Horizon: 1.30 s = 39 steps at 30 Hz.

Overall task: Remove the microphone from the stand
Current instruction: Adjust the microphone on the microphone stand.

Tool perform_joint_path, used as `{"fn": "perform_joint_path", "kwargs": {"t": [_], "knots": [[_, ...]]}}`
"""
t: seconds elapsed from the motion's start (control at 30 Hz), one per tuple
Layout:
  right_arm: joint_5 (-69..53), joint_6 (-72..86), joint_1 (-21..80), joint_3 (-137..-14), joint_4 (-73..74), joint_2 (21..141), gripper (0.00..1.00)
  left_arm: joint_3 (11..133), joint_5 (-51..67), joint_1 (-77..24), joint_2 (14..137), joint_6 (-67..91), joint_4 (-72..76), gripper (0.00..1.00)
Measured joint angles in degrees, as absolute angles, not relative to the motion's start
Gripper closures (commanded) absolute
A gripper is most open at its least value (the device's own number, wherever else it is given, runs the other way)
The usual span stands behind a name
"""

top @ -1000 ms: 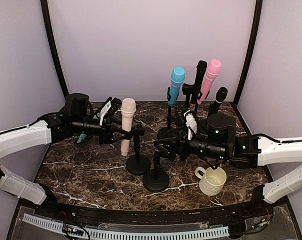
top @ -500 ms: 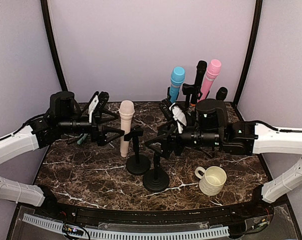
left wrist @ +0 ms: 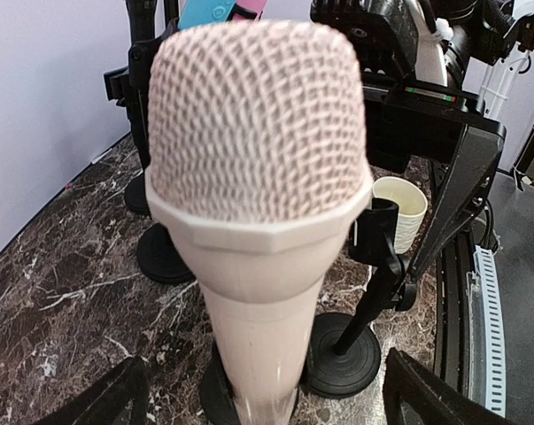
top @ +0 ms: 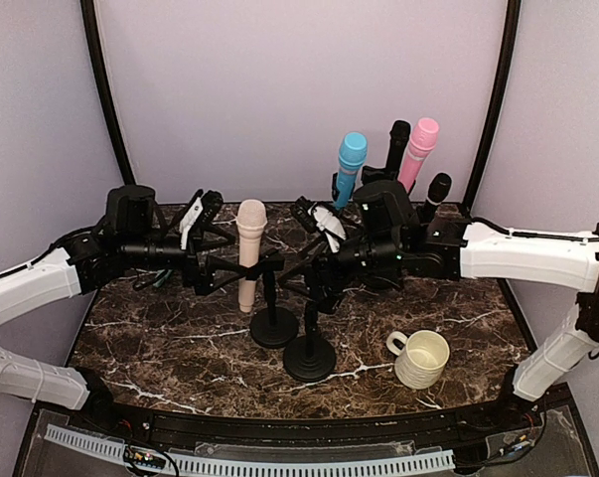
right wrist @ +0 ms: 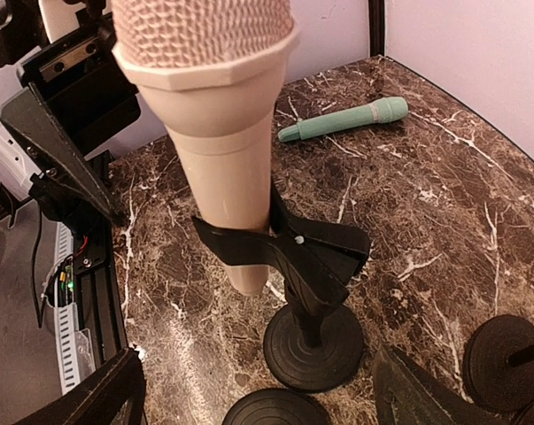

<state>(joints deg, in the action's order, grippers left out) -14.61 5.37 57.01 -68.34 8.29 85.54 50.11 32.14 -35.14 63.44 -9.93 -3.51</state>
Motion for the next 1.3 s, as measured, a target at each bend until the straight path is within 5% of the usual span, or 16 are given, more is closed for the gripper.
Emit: {"fn": "perform_joint_path", "kwargs": {"t": [1.3], "knots": [[-18.3, 3.4, 56.8, -72.6, 6.5, 93.2, 0.19, 50.4, 24.4, -35.6, 68.6, -9.3, -5.6, 0.06]]}}
